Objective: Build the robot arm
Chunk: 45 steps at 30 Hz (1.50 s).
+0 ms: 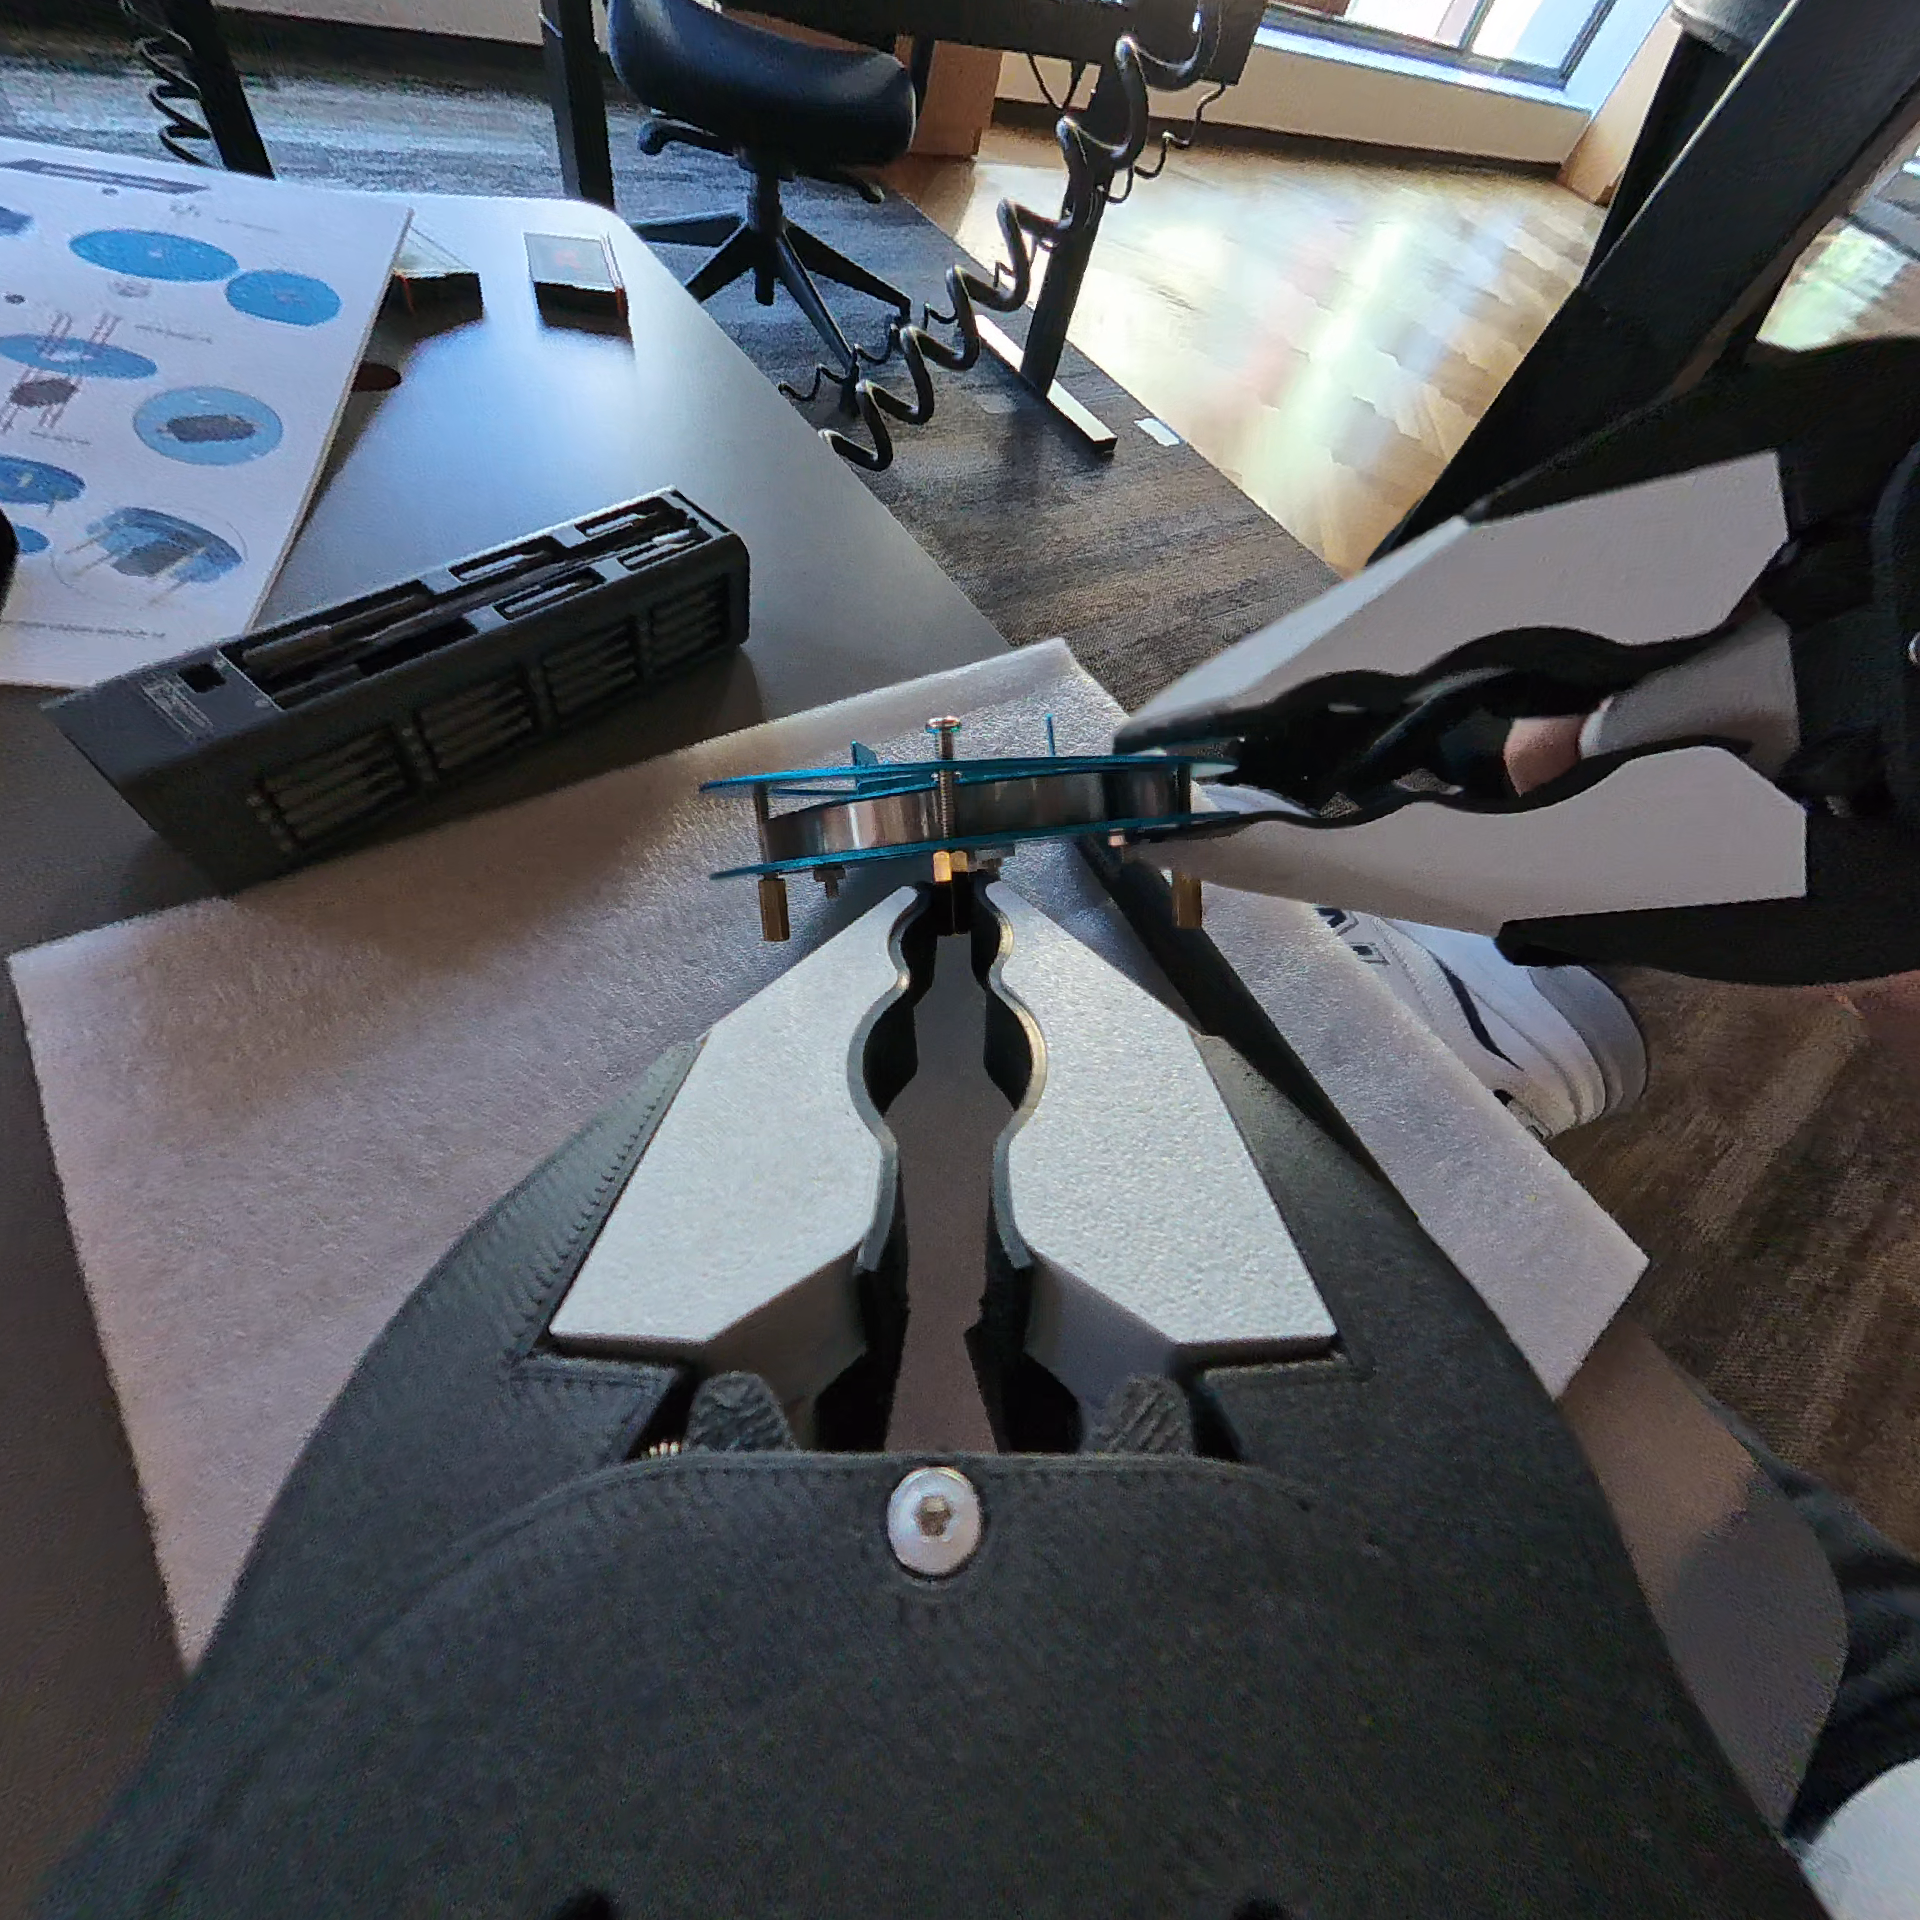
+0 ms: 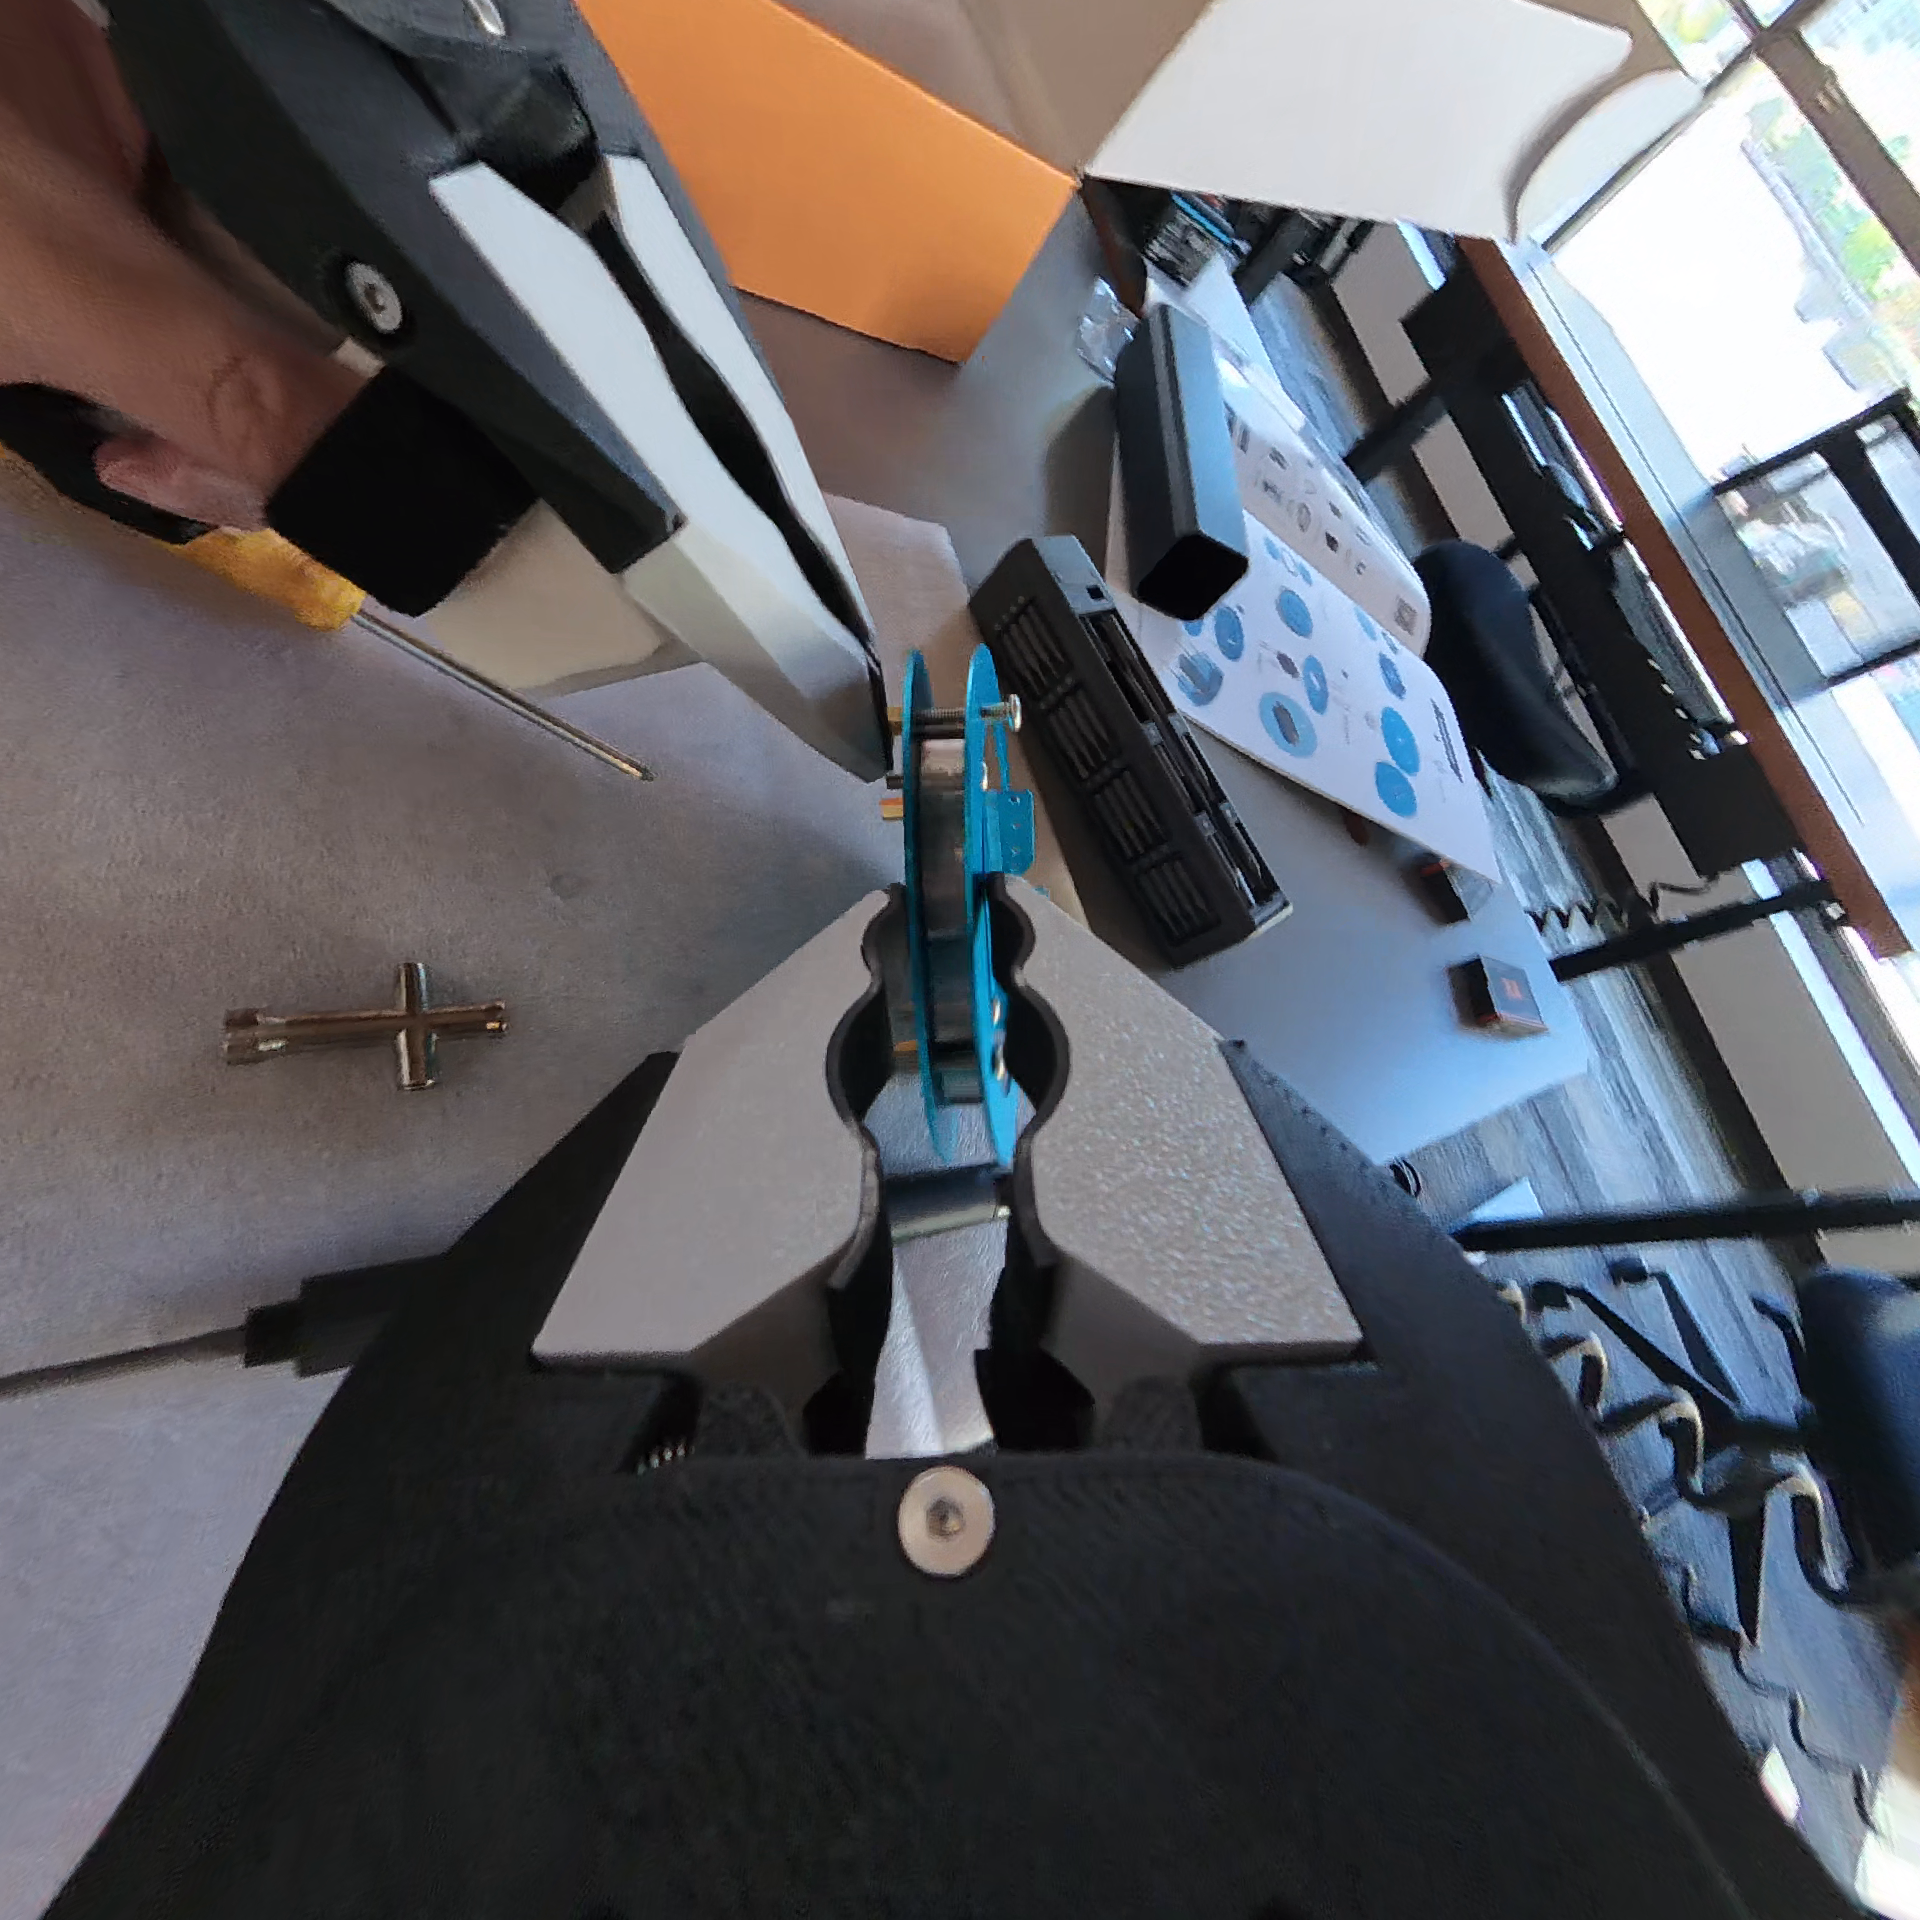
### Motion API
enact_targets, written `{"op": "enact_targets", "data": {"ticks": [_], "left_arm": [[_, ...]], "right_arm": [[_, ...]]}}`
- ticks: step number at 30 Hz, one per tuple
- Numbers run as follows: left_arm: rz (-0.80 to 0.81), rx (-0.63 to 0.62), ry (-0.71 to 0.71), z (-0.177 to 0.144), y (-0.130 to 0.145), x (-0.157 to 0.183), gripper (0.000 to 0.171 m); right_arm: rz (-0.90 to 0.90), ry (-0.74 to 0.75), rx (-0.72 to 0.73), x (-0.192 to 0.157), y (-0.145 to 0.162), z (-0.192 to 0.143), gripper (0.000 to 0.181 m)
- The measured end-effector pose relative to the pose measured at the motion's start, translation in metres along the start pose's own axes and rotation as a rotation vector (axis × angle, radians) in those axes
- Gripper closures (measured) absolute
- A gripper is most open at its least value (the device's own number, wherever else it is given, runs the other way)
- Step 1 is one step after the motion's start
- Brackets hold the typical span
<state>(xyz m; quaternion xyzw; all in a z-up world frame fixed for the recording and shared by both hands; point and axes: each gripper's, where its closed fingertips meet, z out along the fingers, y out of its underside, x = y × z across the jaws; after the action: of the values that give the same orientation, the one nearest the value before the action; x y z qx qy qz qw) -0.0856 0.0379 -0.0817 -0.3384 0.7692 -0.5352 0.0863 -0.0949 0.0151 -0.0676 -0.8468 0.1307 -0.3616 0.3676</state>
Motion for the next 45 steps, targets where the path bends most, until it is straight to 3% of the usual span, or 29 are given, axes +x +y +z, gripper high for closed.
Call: {"op": "enact_targets", "data": {"ticks": [2, 6, 11, 19, 27, 31, 38, 45], "left_arm": [[0.007, -0.007, 0.004, 0.001, -0.001, 0.0, 0.168], [0.023, -0.007, -0.006, 0.002, -0.005, -0.002, 0.168], [0.05, -0.026, -0.014, 0.003, -0.009, -0.006, 0.168], [0.151, -0.036, -0.01, -0.015, -0.029, -0.003, 0.167], [0.223, -0.07, 0.07, -0.021, -0.012, 0.002, 0.167], [0.226, -0.054, 0.126, -0.023, -0.012, 0.004, 0.167], [0.402, -0.033, 0.195, -0.019, -0.015, 0.013, 0.167], [0.389, -0.045, 0.212, -0.013, -0.02, 0.014, 0.168]], "right_arm": [[0.0, -0.013, 0.007, 0.004, -0.004, 0.004, 0.155], [-0.042, -0.041, -0.066, 0.006, -0.004, 0.016, 0.153], [-0.077, -0.022, -0.118, 0.008, -0.008, 0.025, 0.169], [0.229, -0.023, -0.06, 0.01, -0.029, 0.015, 0.169], [0.45, 0.041, -0.015, -0.01, -0.03, 0.011, 0.167], [0.514, -0.091, 0.05, -0.023, -0.035, 0.006, 0.145], [0.54, -0.269, 0.338, -0.007, -0.05, -0.025, 0.147], [0.718, -0.461, 0.427, 0.006, -0.032, -0.02, 0.144]]}}
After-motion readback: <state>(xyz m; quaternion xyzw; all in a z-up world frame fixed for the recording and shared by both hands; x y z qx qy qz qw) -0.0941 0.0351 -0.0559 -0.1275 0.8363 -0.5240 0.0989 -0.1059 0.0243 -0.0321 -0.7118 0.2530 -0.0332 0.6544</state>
